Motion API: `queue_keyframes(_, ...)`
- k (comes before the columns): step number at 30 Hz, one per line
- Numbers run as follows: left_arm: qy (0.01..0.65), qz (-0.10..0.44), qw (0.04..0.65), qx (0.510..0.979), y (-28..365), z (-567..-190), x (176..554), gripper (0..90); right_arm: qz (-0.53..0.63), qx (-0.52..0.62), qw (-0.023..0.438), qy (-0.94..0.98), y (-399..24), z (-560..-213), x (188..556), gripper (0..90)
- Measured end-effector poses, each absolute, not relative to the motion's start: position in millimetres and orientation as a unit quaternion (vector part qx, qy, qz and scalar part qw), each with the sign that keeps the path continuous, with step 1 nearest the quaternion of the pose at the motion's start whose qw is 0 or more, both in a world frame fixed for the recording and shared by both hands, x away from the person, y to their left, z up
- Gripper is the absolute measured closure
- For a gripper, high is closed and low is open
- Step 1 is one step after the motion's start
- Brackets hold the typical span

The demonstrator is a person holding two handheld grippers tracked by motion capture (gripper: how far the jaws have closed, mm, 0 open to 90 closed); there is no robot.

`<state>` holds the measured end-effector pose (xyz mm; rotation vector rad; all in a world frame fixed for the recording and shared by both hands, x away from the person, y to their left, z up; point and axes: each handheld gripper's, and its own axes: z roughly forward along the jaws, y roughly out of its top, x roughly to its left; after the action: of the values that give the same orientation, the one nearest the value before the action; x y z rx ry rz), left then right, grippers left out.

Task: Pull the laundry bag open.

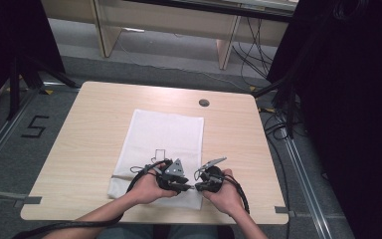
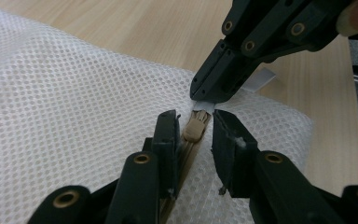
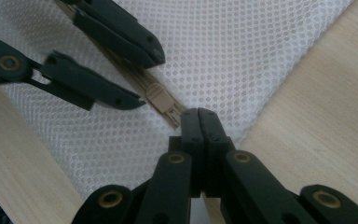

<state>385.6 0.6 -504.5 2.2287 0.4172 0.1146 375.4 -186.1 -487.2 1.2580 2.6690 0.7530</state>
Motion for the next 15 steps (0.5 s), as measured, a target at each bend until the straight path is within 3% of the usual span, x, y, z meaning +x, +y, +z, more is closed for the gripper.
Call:
queue_keyframes(7,0.183,0.028,0.423,0.887,-8,-510,391,72.8,0.246,0.416,0.043,0.874,-187,-487,376,90.0)
queue_keyframes(15,0.153,0.052,0.414,0.896,-13,-509,386,78.6,0.248,0.414,0.045,0.875,-187,-487,376,90.0)
